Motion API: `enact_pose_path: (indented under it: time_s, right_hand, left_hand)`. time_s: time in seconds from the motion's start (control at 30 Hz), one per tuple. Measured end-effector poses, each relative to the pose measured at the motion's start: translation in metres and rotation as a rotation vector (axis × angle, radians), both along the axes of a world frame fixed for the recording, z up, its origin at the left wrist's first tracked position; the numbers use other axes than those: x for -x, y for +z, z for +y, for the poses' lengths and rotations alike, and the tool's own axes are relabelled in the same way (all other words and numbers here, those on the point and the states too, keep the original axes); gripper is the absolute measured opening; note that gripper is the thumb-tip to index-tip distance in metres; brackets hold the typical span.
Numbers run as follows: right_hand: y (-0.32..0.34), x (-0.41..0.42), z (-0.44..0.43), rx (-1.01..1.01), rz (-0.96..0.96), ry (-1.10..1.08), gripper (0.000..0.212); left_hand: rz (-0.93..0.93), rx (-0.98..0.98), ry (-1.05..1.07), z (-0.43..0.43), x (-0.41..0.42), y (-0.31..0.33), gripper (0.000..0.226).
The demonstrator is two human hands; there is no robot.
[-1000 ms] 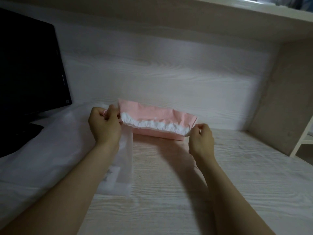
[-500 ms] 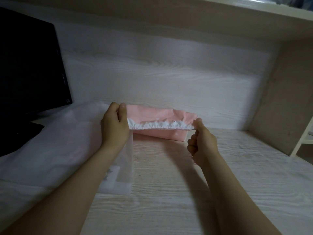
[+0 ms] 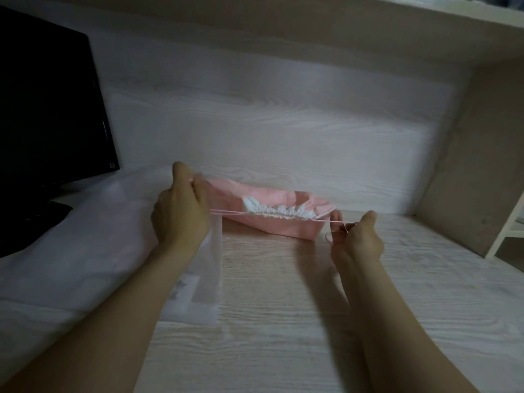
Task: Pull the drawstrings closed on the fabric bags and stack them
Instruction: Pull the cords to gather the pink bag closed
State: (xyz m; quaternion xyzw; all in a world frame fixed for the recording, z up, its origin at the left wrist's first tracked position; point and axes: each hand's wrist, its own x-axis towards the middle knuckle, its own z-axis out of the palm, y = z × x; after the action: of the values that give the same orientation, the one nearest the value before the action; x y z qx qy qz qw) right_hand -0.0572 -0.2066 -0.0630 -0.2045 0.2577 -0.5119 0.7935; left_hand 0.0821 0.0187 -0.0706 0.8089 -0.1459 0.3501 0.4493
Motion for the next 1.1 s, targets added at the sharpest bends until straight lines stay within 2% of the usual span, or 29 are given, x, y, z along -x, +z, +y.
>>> enact_pose_path:
  time_s: [0.07,0.13,0.23,0.3,0.37,0.47,0.6,0.73,0.83,0.93,1.1]
  right_hand:
    - [0.0,0.0,-0.001,0.011,-0.038,0.058,0.032]
    - [-0.002,-0.002,-0.001,0.105,0.016,0.099,0.036]
    - [-0.003,-0.004,0.003,0.338,0.177,0.051,0.048]
    - [0.0,-0.004,0.007,0.468,0.234,0.023,0.05]
    - [0.0,-0.006,0.009,0.553,0.231,0.033,0.045]
    - [-0.003,-0.009,0.009,0.641,0.215,0.06,0.034]
    - [-0.002,-0.009,0.009,0.612,0.156,0.075,0.021]
    - [-0.006,-0.012,0.007,0.69,0.238,0.038,0.021]
    - [-0.01,-0.014,0.008,0.866,0.369,-0.05,0.023]
    - [-0.011,-0.012,0.015,1.132,0.531,-0.198,0.023]
    - [-0.017,-0.014,0.009,1.426,0.687,-0.354,0.018]
  left_hand:
    - [-0.007,-0.119,-0.096,-0.003,0.005,-0.003,0.015]
    - [-0.047,-0.256,-0.188,-0.006,0.007,-0.004,0.012]
    - [-0.031,-0.376,-0.262,-0.009,0.009,-0.007,0.041]
    - [0.036,-0.425,-0.297,-0.012,0.009,-0.009,0.046]
    - [0.056,-0.406,-0.324,-0.016,0.008,-0.01,0.046]
    - [0.071,-0.324,-0.391,-0.02,0.012,-0.007,0.064]
    - [0.013,-0.32,-0.403,-0.025,0.012,-0.013,0.06]
    - [-0.088,-0.07,-0.373,-0.02,0.014,-0.006,0.065]
    - [-0.08,-0.152,-0.282,-0.018,0.022,-0.003,0.06]
    - [-0.117,-0.272,-0.191,-0.018,0.026,-0.003,0.053]
    - [-0.07,-0.271,-0.096,-0.009,0.02,0.006,0.049]
